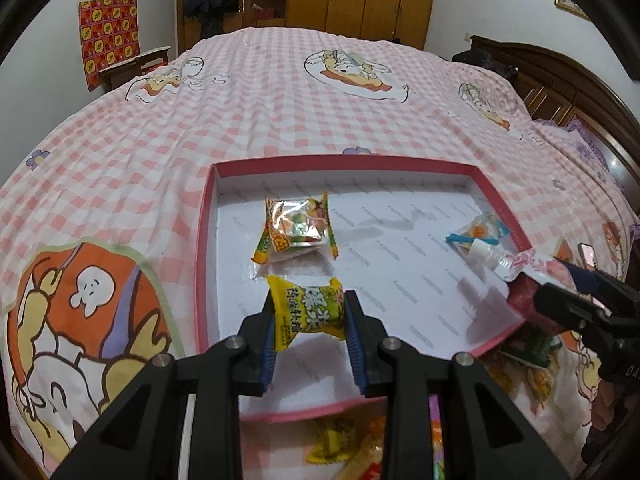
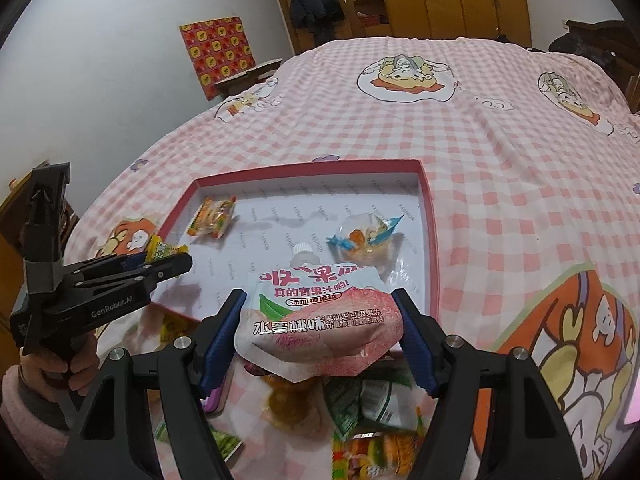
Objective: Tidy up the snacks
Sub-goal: 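Carry the snack pack and juice pouch into the box and open both tools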
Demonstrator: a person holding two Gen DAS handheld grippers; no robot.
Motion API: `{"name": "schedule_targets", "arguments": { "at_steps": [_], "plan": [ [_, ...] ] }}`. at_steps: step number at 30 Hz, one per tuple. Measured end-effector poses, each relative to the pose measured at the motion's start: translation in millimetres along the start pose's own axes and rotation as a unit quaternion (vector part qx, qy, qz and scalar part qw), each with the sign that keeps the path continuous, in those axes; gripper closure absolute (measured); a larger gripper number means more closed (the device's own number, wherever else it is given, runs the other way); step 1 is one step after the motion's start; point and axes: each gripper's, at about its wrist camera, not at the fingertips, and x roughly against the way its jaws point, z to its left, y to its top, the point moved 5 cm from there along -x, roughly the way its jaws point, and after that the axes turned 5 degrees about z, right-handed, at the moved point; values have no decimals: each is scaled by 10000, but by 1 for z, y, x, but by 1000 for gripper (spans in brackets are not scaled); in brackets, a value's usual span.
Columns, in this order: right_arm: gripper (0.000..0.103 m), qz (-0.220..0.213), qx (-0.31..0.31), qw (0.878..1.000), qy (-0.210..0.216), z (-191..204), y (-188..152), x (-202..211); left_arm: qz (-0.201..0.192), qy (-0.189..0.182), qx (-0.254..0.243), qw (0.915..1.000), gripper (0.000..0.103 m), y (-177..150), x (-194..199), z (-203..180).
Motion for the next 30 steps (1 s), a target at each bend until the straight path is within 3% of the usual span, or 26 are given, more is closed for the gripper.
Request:
{"name": "schedule_targets", "arguments": {
  "at_steps": [18,30],
  "plan": [
    [30,114,6,9996,-257,-10,15,-42,86,172,-45,9998,72,15,-32,-1],
    [30,120,11,9997,-202,-13,20,-57,60,392,-156,9991,72,33,-49,-2]
  ]
}}
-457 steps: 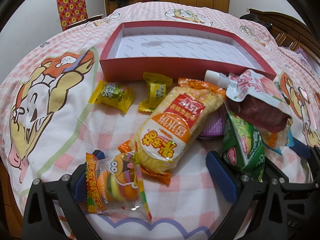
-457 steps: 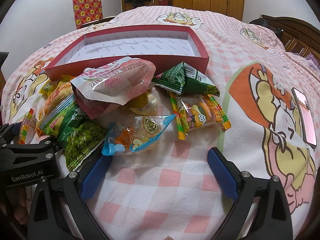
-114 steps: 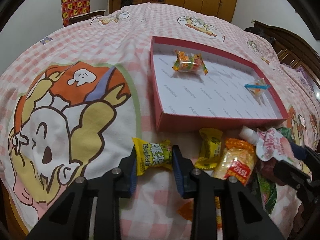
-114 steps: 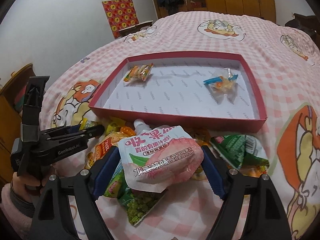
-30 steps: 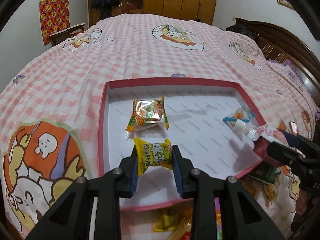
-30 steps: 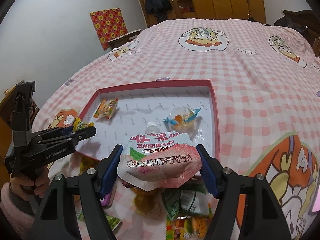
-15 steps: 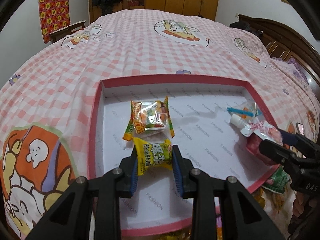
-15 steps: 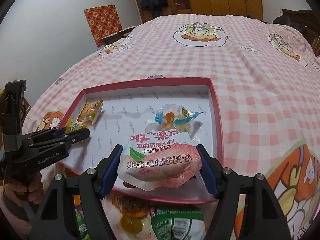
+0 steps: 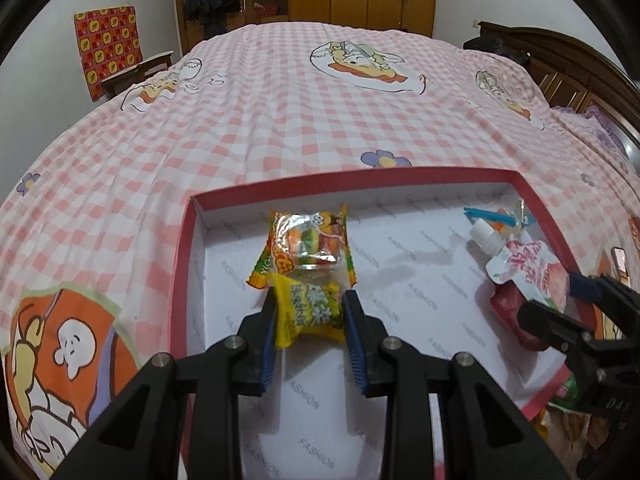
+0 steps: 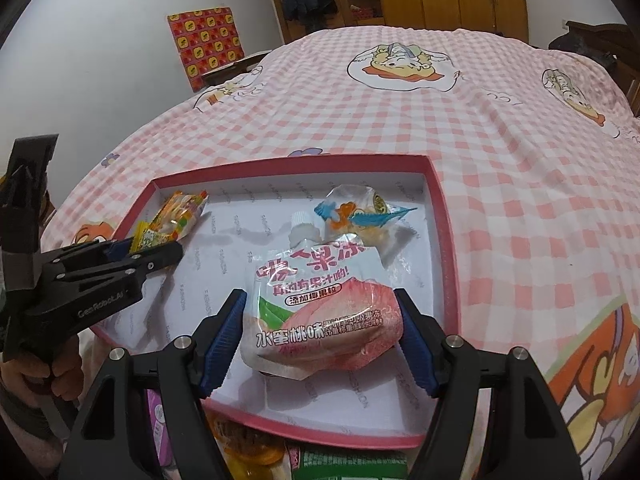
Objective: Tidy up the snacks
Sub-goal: 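Carry the snack pack and juice pouch into the box and open both tools, then move both open tools back over the remaining snack pile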
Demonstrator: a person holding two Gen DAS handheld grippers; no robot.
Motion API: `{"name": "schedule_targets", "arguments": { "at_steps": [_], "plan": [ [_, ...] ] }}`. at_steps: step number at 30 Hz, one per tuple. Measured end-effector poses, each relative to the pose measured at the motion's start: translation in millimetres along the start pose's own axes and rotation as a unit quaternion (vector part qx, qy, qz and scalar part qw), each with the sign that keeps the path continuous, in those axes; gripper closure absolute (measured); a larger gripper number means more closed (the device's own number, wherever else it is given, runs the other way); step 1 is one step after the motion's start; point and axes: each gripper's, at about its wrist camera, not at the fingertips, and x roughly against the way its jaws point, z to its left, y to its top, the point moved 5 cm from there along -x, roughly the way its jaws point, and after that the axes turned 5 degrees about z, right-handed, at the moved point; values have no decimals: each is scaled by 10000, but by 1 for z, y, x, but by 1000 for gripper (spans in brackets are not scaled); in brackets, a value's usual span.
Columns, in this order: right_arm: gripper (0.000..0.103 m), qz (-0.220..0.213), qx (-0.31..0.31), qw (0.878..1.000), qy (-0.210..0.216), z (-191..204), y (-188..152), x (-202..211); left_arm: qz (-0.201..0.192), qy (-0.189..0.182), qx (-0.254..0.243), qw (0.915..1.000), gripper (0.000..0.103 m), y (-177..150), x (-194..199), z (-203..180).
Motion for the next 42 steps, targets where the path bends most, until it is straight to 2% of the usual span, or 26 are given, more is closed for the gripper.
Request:
{"name": "schedule_targets", "arguments": {
  "at_steps": [11,14,20,25,34,42],
  "plan": [
    [30,-77,124,9997,-175,3,2,-7,-44,42,17,10000,71,6,-5,0],
    [30,-92,117,9997,-171,3,2,-8,-65,-139,46,9999,59,5,-2,-2],
    [29,-158,54,9999,-40,1,1,-2,-182,-320,175,9992,56,3,10,-2],
    [22,-255,-22,9997,3,0,-1,7,-297,-356,57,9989,43,2,26,-5],
    [21,-484,4,9988,70,3,-6,36,-374,-481,1,9981,42,-11,60,-11],
    [21,-485,150,9986,164,13,-23,63,-319,-384,71,9987,40,-33,85,-10]
  ]
}}
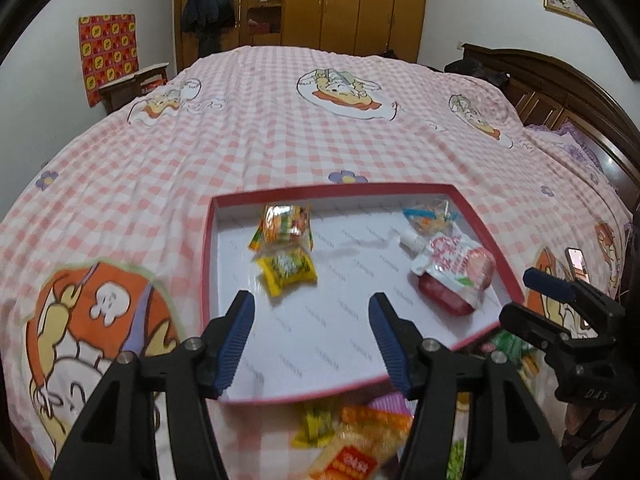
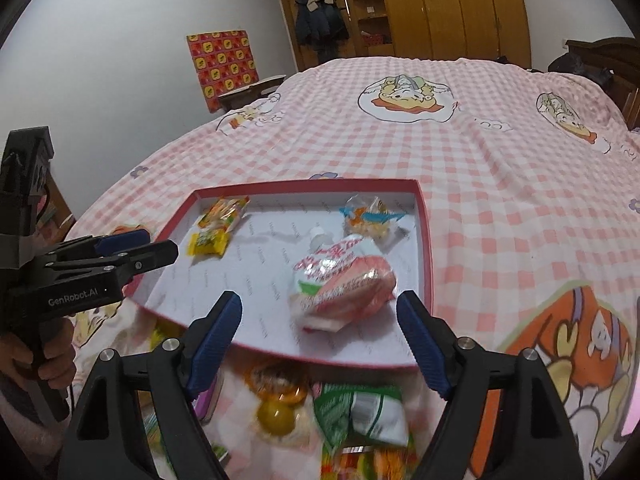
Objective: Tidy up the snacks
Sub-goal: 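Move both open tools back over the remaining snack pile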
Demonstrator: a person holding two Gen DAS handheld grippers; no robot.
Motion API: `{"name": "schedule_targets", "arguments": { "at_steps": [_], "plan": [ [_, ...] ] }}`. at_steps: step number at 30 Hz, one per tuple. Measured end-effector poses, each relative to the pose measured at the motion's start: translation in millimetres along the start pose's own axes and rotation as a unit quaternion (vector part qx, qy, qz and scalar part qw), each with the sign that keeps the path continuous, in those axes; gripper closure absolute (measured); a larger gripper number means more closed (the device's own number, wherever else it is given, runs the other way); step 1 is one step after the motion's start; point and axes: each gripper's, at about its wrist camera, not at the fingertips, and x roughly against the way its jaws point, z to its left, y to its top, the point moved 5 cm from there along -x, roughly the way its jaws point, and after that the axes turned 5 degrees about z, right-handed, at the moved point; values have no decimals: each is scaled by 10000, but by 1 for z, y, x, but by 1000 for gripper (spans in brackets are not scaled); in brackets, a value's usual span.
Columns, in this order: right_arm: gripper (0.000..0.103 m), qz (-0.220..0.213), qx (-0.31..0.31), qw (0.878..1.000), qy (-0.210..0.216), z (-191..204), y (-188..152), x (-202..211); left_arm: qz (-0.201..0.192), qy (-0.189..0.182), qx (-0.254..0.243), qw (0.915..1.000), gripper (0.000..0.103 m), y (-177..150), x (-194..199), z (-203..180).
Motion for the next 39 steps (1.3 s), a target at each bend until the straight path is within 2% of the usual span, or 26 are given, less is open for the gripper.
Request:
{"name": "schedule_targets", "arguments": {
  "at_steps": [14,25,30,39],
  "plan": [
    [21,65,-178,9995,255,3,-34,31,272,20,37,9996,40,-49,22,2],
    [21,235,-161,9994,209,-1,-62,41,604,-49,-46,9982,40,-80,16,5],
    [21,309,-230,9992,145,-5,-70,39,735,-259,-76,9969,40,-90,13,2],
    [21,484,-322,9983,-96,-18,-81,29,739,-398,-174,9963,40,-98,17,-1]
  ]
}}
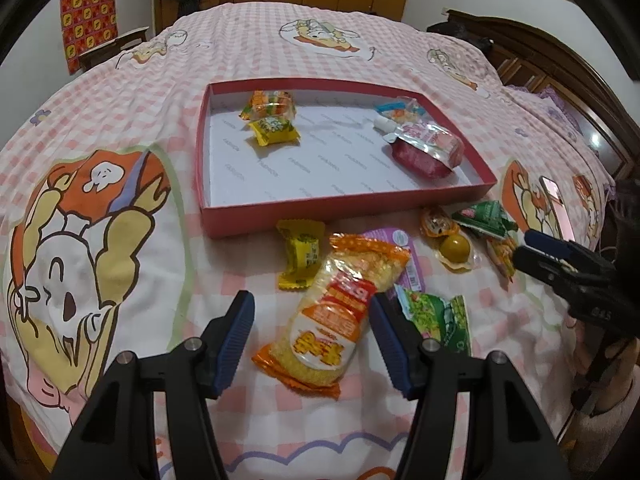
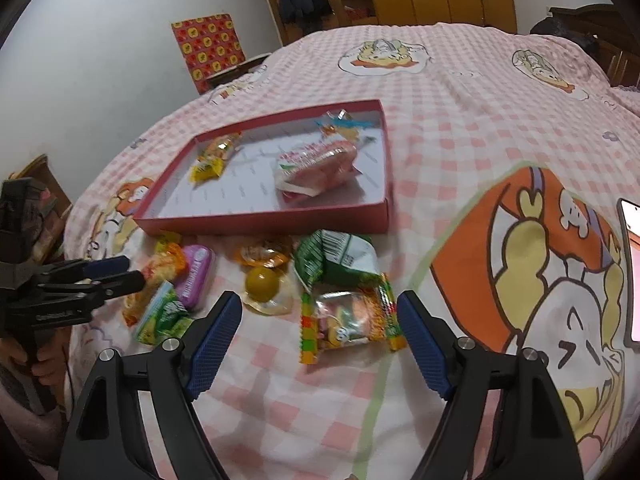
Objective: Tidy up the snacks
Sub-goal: 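Move both open tools back over the remaining snack pile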
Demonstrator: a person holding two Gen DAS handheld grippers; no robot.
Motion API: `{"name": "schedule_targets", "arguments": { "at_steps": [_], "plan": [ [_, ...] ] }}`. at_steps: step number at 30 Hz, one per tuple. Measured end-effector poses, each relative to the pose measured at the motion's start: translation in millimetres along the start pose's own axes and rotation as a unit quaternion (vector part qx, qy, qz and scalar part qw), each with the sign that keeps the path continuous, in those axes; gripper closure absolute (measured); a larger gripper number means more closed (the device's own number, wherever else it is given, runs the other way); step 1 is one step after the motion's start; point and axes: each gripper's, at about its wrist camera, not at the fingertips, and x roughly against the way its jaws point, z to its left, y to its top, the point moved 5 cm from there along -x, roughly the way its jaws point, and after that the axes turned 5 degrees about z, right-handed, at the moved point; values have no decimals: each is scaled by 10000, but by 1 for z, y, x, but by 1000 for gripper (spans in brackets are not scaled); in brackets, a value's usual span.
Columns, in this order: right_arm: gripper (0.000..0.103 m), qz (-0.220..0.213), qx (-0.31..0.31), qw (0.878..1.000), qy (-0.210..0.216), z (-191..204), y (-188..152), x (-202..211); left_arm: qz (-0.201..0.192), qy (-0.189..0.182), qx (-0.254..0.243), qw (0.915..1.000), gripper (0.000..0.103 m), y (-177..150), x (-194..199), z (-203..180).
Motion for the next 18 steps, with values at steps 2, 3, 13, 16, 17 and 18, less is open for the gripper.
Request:
{"name": "schedule_targets", "arguments": {
  "at_steps": [2,3,13,16,17,18],
  "plan": [
    [21,73,20,9999,-105,-2,-2,-4,-18,-57,-114,9999,40,-2,1,-4],
    [21,111,17,9999,-106,-3,-3,-7,-11,-76,-151,9999,40,-3,0,-6],
    [21,266,72,9995,-155,-1,-12,-19,-5,349,-162,9993,40,-1,-20,-7],
    [21,304,45,9994,-185,-3,-14,-22,0,299,-143,9995,40,-1,-24,-7],
    [21,321,24,9993,-180,-4,-14,-23,-22,293,-137,9995,40,0,-25,-8],
    [21,344,-13,9993,-176,-5,-14,-25,-28,289,-113,9995,40,0,-26,-8]
  ]
}}
